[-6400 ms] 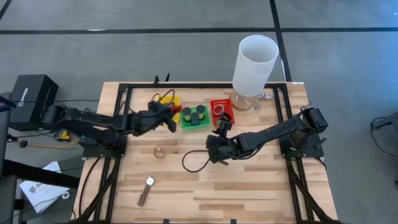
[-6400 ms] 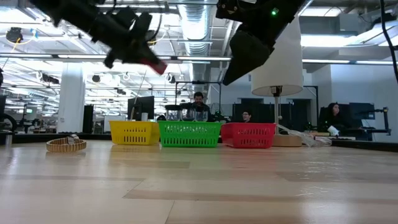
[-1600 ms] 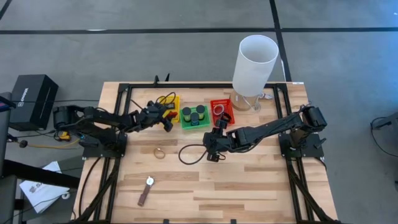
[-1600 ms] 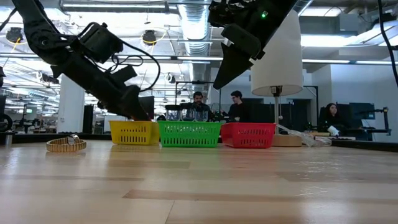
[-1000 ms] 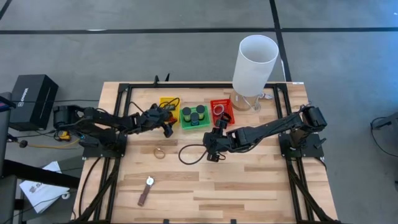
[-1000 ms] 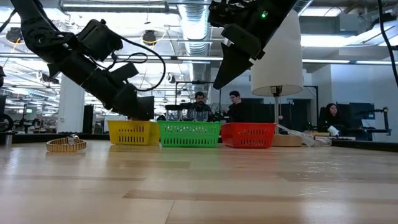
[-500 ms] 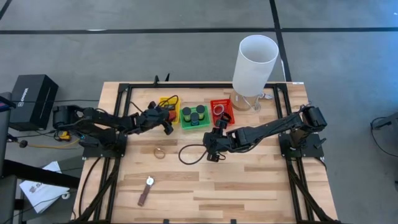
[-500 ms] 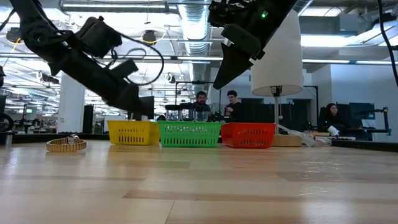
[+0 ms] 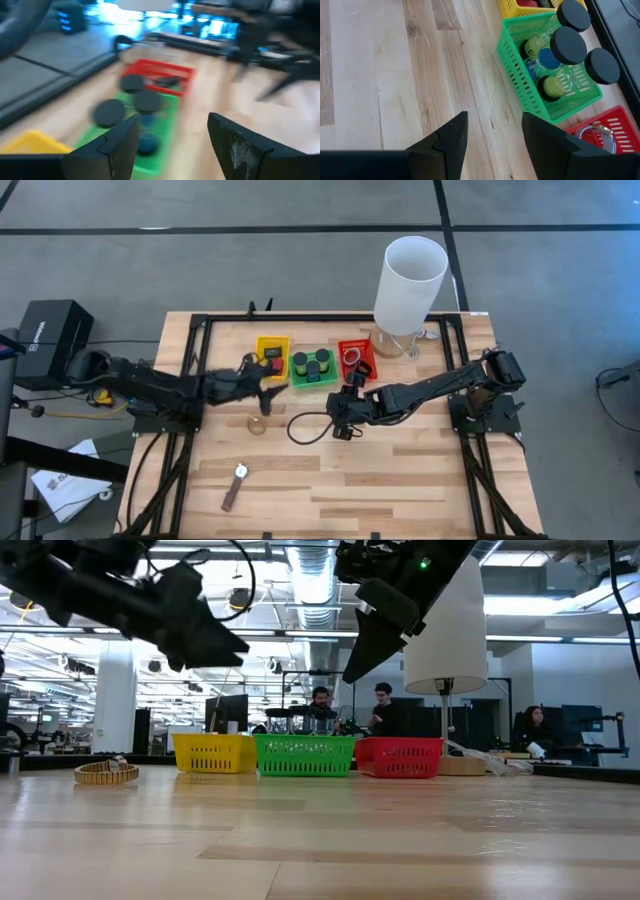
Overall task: Pick & Place Office items
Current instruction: Put the gold wrist watch into the red basket
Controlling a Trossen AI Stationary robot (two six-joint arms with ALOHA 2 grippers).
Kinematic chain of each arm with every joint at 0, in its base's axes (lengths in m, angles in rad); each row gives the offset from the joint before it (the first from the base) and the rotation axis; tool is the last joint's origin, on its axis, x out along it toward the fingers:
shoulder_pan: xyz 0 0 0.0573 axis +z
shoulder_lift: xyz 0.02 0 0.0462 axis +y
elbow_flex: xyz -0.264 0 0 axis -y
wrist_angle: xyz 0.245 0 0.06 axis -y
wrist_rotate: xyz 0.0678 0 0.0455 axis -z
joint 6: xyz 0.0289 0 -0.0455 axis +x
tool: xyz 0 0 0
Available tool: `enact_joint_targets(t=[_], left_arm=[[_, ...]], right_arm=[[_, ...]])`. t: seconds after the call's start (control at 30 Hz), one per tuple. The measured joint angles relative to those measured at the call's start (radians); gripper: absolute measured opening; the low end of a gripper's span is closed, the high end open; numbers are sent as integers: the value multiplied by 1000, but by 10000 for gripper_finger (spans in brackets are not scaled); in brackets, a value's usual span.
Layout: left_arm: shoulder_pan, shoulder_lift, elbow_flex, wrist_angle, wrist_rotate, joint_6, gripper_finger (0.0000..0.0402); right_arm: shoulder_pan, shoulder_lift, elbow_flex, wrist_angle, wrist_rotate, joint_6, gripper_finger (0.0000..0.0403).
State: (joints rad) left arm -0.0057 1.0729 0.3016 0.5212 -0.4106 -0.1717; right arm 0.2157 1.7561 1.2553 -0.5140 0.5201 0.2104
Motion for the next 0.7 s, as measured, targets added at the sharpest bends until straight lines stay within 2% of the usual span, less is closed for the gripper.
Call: enact_joint_targets(t=[0.23,0.33,0.53,0.7], left_arm=[[-186,0,0,-73,24,-109,219],[-256,1,0,-176,25,-177,218],[-381,1,0,-394,25,-179,216],[-430,1,0,-540,24,-240,208]], right_arm=[[0,0,0,32,0,0,177],[0,0,0,37,0,0,177],[0,0,0,37,0,0,177],[0,0,0,39,0,0,177]])
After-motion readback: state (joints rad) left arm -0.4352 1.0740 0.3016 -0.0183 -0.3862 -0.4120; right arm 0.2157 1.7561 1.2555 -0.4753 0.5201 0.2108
